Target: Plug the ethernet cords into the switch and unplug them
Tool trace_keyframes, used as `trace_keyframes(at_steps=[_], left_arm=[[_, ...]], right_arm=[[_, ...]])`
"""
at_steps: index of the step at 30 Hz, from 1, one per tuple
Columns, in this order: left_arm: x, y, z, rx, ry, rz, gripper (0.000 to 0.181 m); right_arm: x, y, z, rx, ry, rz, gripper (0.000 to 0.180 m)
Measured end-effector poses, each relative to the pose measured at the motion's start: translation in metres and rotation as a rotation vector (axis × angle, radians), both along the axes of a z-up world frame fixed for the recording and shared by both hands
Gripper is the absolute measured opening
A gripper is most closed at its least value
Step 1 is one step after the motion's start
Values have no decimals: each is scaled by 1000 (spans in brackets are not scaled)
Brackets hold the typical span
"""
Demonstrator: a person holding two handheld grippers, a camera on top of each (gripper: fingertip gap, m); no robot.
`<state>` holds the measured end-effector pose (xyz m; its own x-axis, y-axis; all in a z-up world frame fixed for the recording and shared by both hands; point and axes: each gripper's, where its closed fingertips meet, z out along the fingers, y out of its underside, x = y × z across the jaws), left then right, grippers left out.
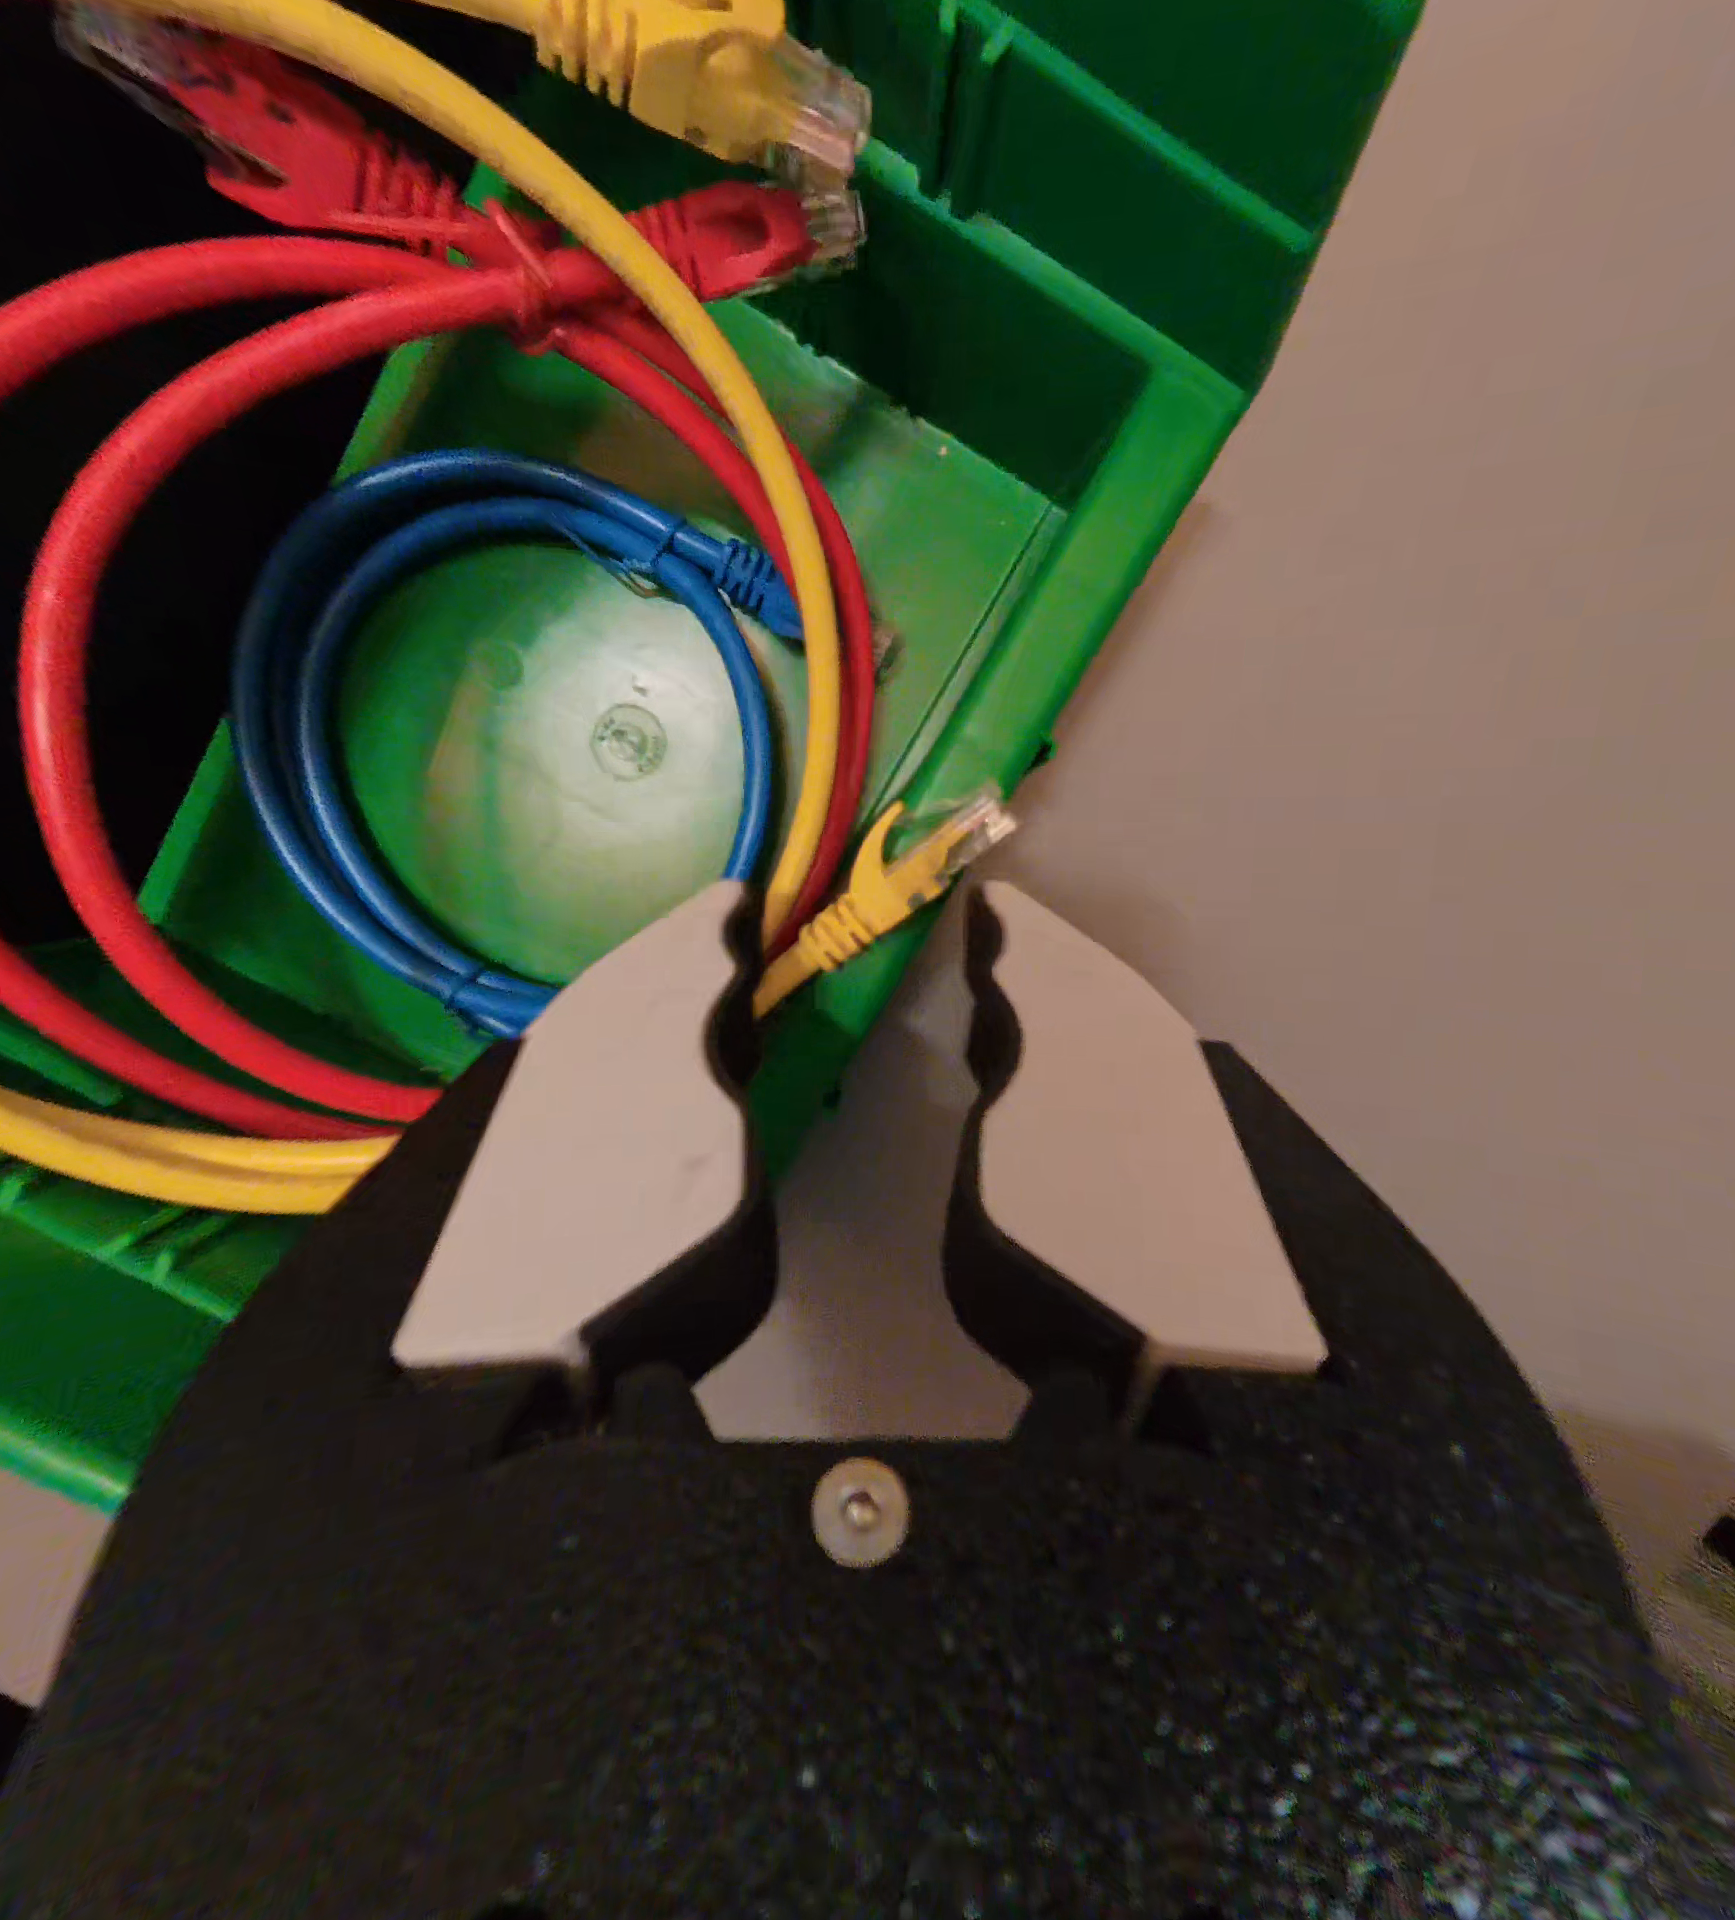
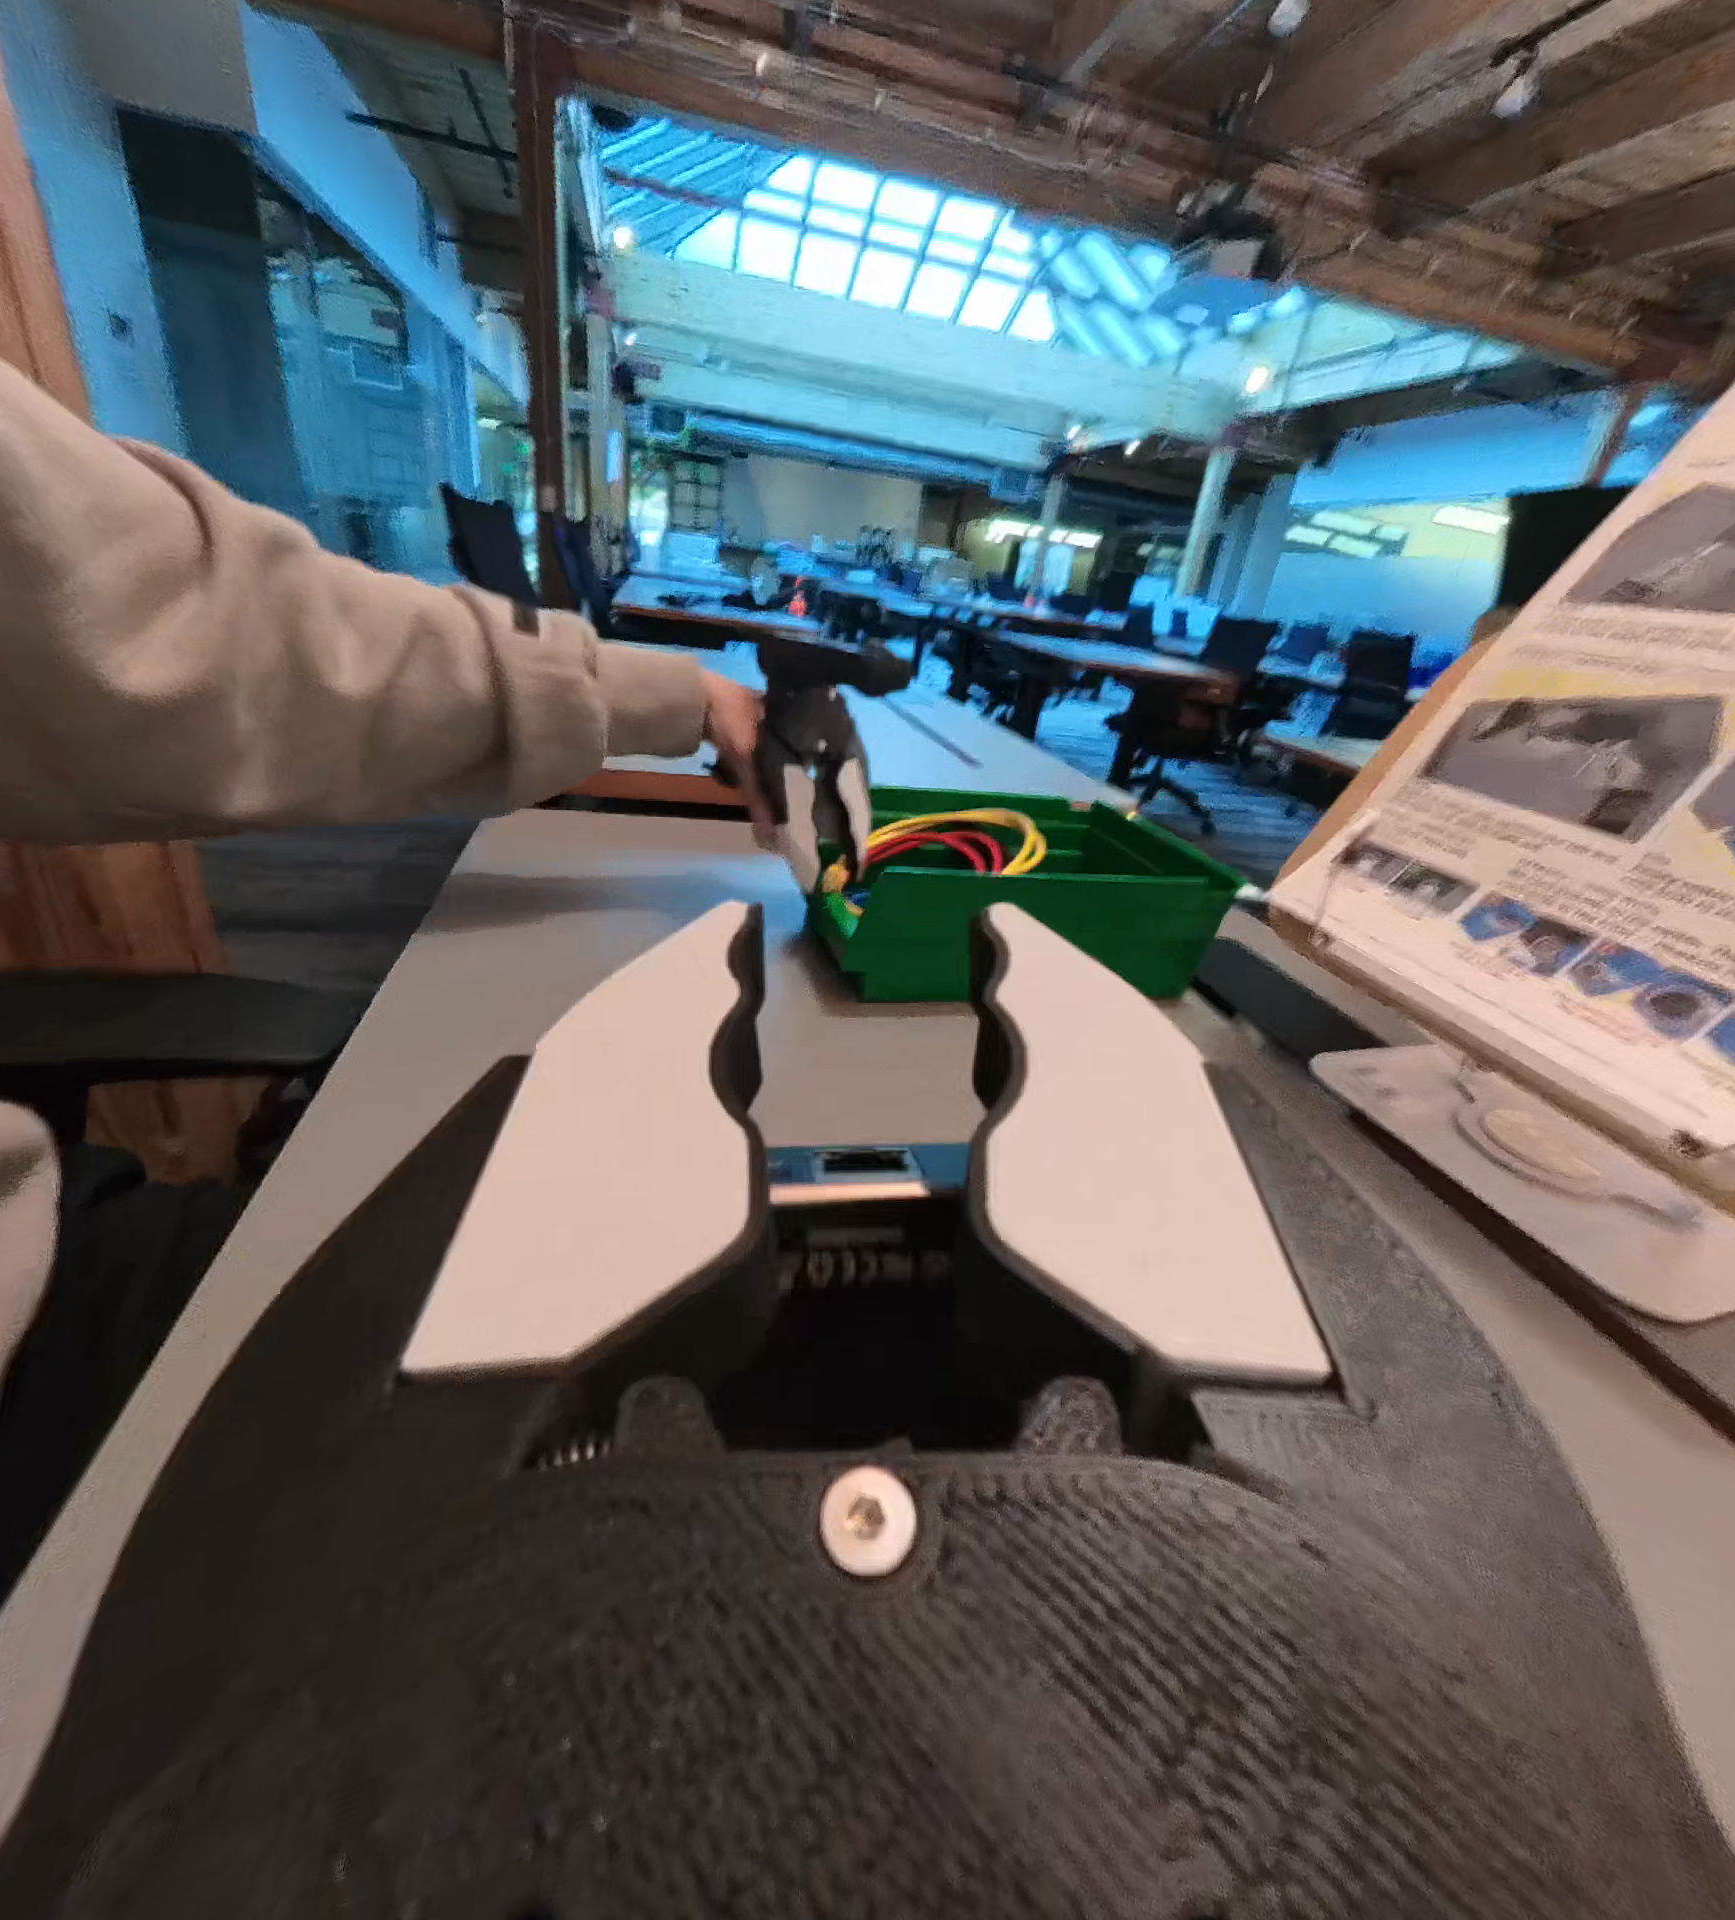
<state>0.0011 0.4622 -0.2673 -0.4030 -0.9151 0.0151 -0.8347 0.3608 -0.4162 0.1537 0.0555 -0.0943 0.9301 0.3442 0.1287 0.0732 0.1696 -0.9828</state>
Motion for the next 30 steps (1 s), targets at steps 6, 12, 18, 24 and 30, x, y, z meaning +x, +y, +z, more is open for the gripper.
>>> trace_keyframes(at_steps=[6,12,18,24,30], left_arm=[[-3,-5,0,14,10,-29,18],[17,-3,39,33,-263,192,31],[44,-104,149,-105,-793,407,52],[78,-374,128,-1328,-611,-5,56],[91,-445,115,-1628,-434,-126,70]], right_arm=[[-7,10,-14,-62,-60,8,33],[-10,-1,-4,21,18,70,33],[-25,-15,32,226,177,213,33],[-66,-16,51,313,236,414,33],[-83,-23,61,351,256,492,33]])
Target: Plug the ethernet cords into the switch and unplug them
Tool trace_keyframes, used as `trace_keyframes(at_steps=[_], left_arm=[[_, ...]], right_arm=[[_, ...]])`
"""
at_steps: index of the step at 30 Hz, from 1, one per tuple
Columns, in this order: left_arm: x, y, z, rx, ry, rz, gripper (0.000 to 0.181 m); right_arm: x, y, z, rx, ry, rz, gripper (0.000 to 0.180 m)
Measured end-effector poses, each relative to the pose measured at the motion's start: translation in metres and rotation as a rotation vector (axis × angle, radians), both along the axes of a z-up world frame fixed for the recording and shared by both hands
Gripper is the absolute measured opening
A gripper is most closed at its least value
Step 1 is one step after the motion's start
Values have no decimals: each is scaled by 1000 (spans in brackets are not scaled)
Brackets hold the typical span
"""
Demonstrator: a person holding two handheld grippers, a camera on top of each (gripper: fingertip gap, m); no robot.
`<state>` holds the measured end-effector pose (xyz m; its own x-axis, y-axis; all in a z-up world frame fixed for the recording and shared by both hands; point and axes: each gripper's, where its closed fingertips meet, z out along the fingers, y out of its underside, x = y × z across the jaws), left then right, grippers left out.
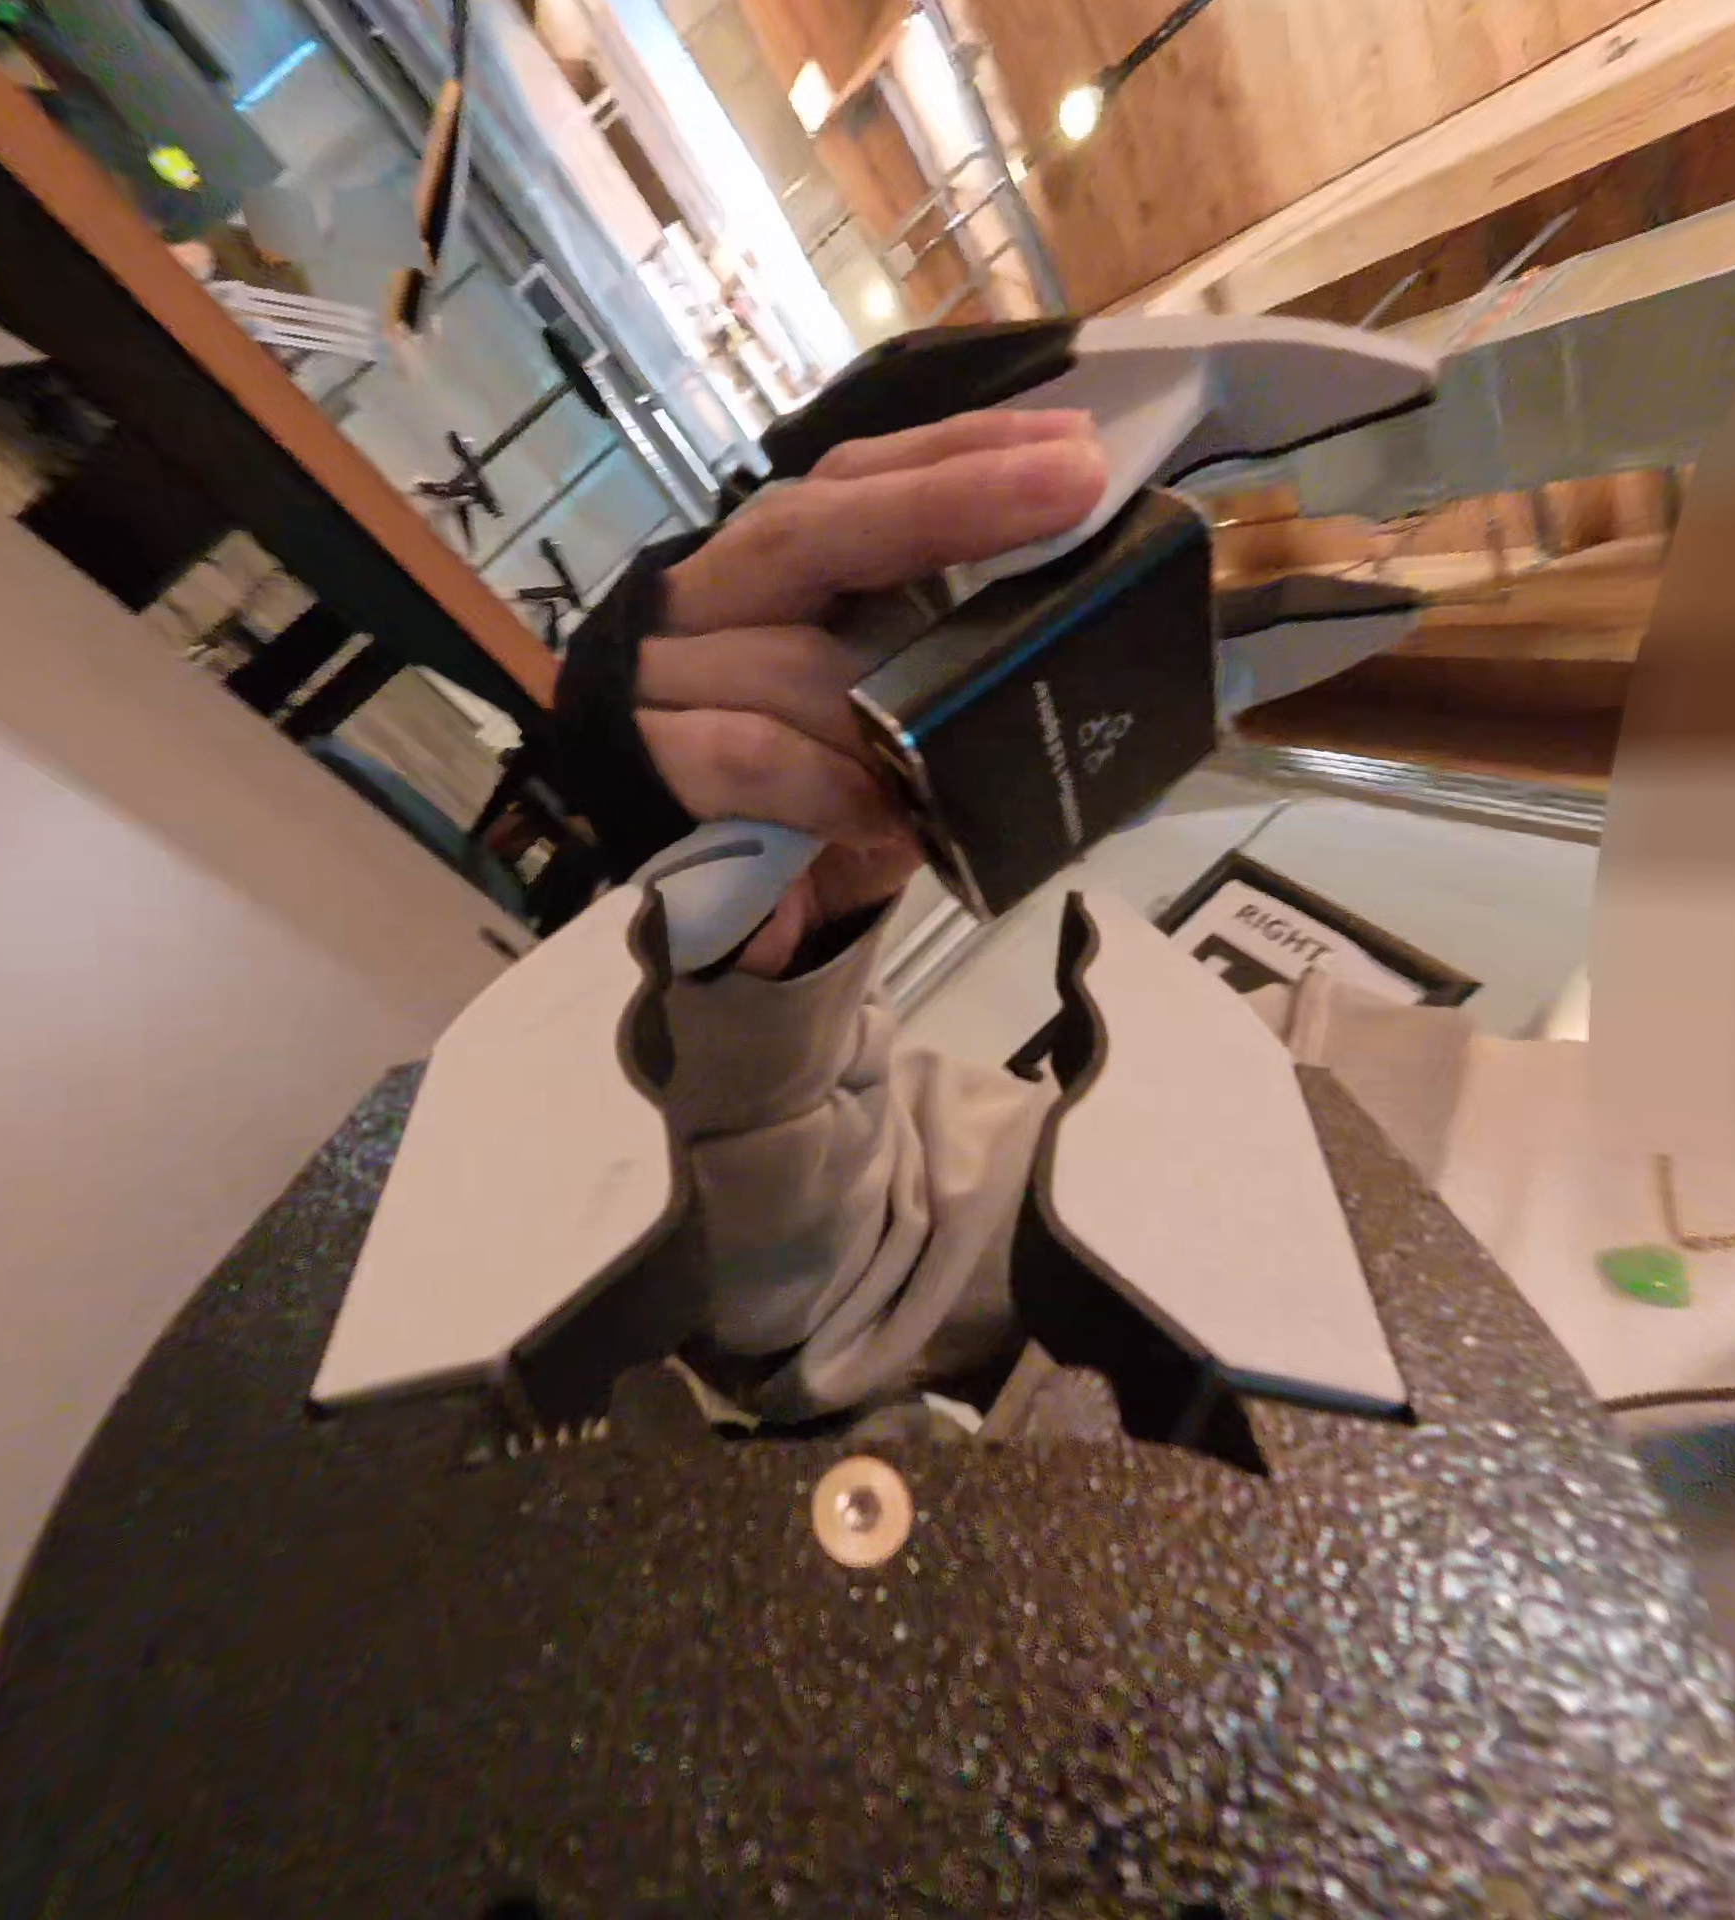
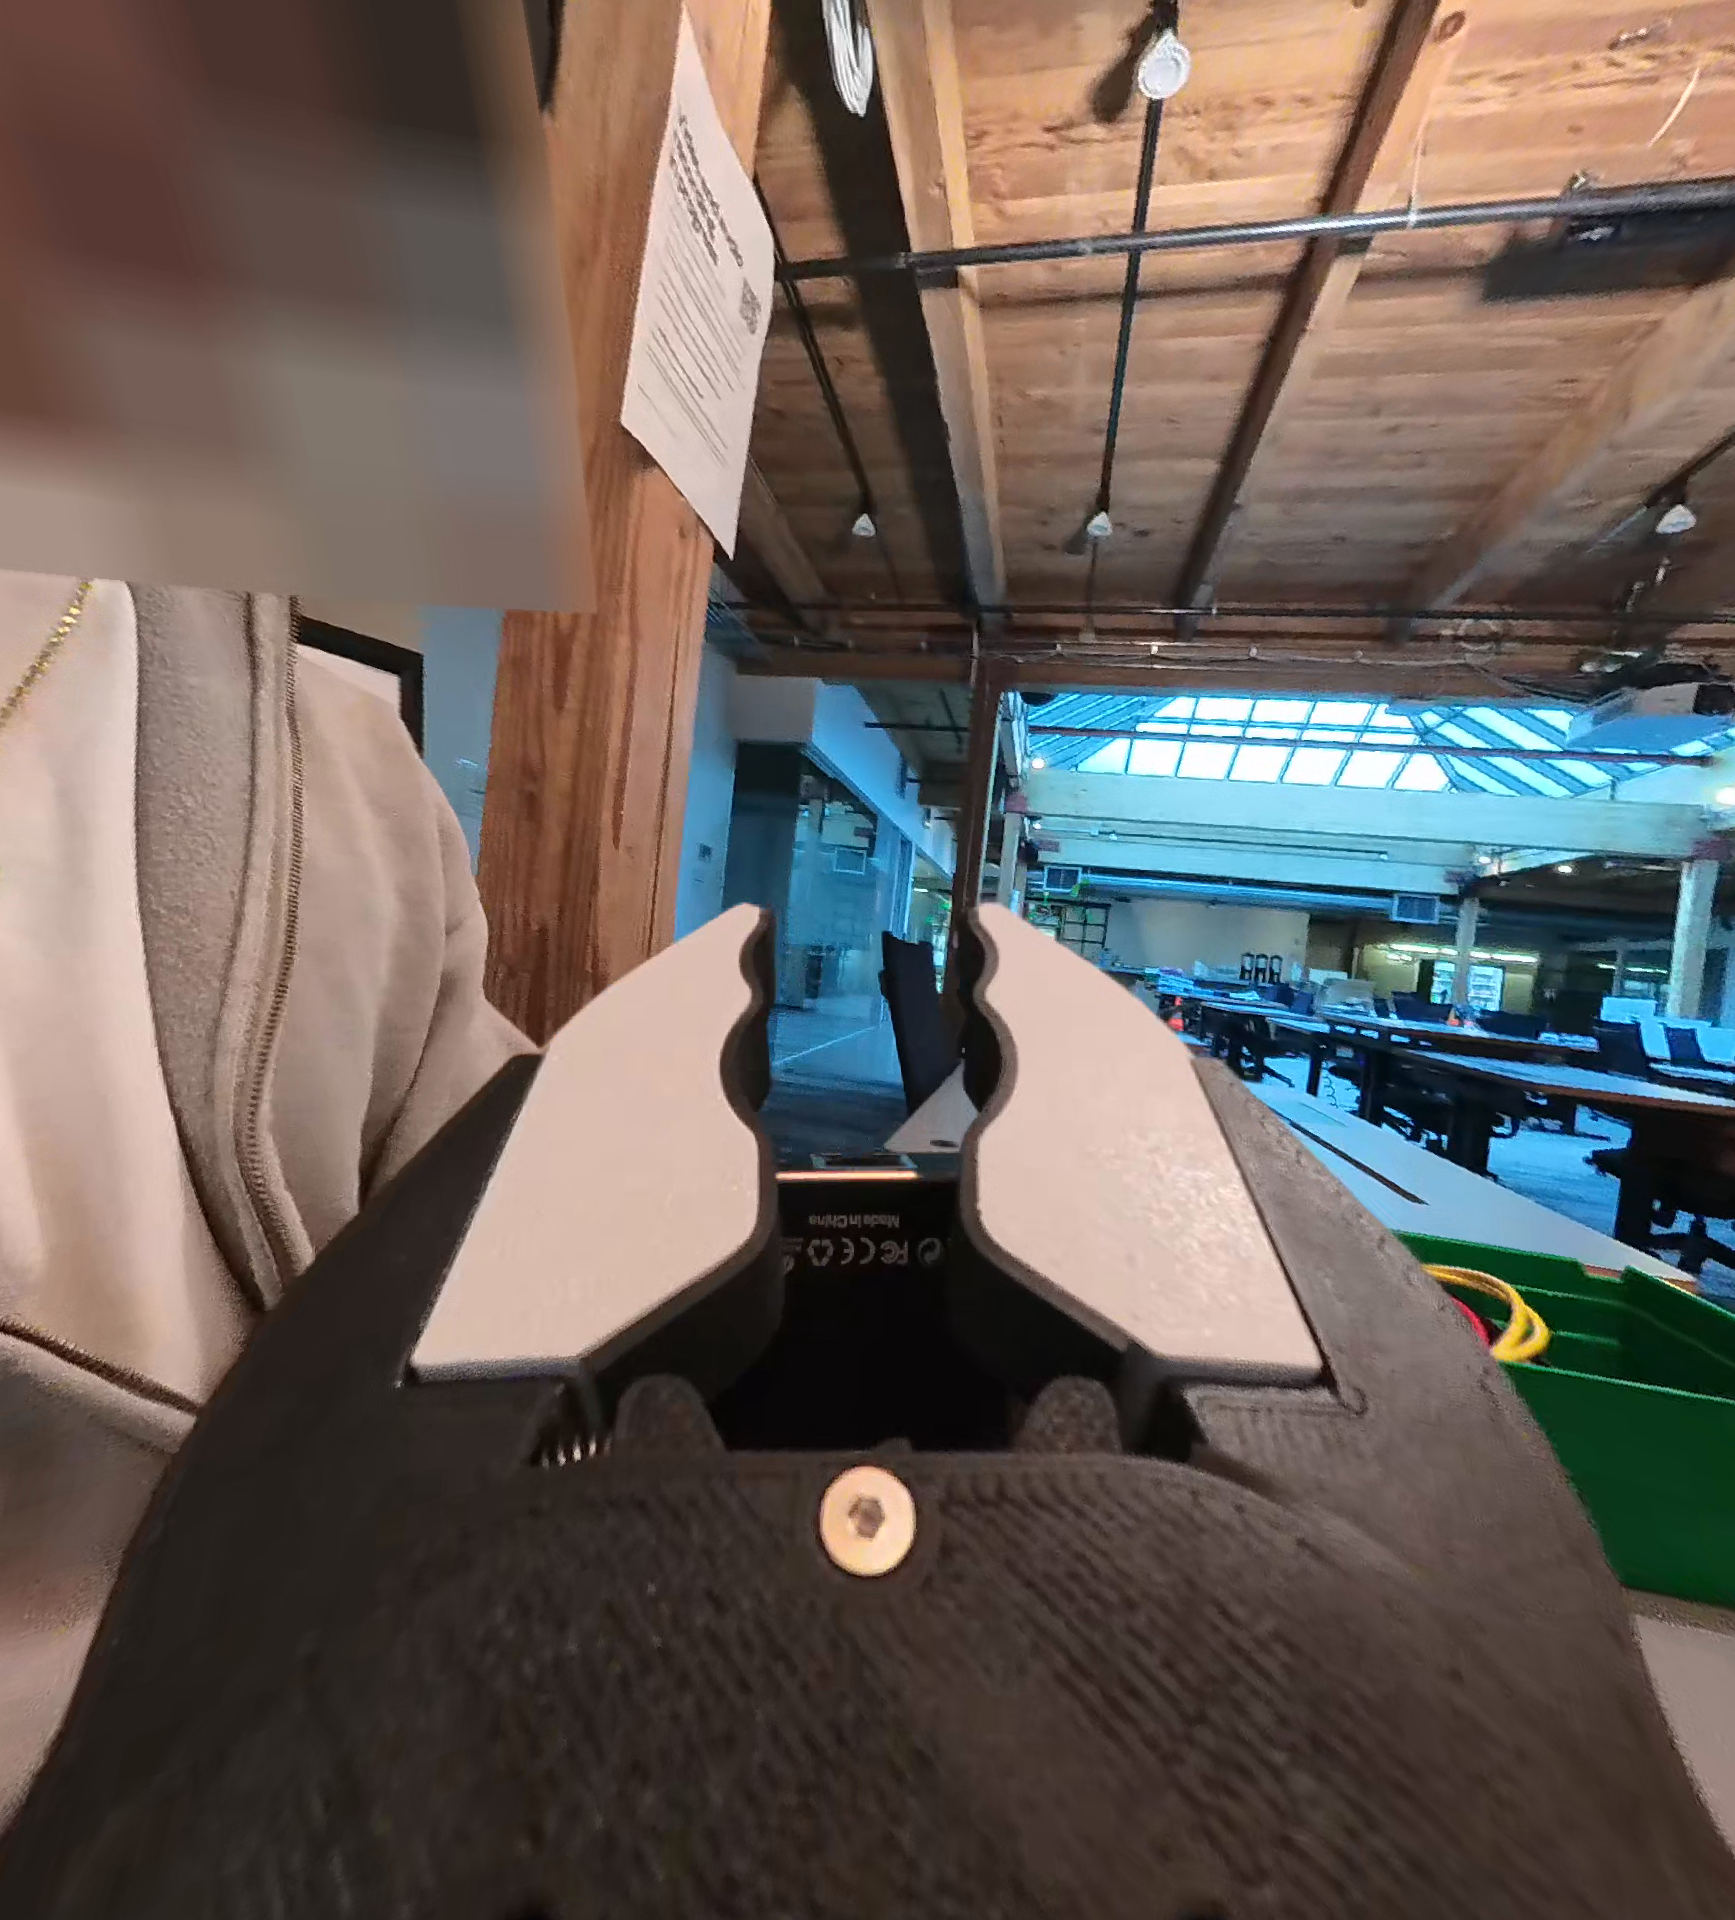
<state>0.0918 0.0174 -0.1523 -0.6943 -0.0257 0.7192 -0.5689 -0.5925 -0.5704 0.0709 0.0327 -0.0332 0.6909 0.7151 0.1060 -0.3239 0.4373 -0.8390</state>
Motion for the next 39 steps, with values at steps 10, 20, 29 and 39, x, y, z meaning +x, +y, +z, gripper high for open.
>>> trace_keyframes(at_steps=[10,20,29,39], left_arm=[[4,3,26,-119,-121,78,51],[5,15,26,-145,-140,176,10],[20,19,8,95,-79,216,10],[28,32,5,265,-52,278,49]], right_arm=[[5,15,-15,-68,-75,-127,34],[19,0,-5,10,-10,-139,0],[30,20,-30,-91,37,-155,0],[39,30,-46,-151,87,-134,0]])
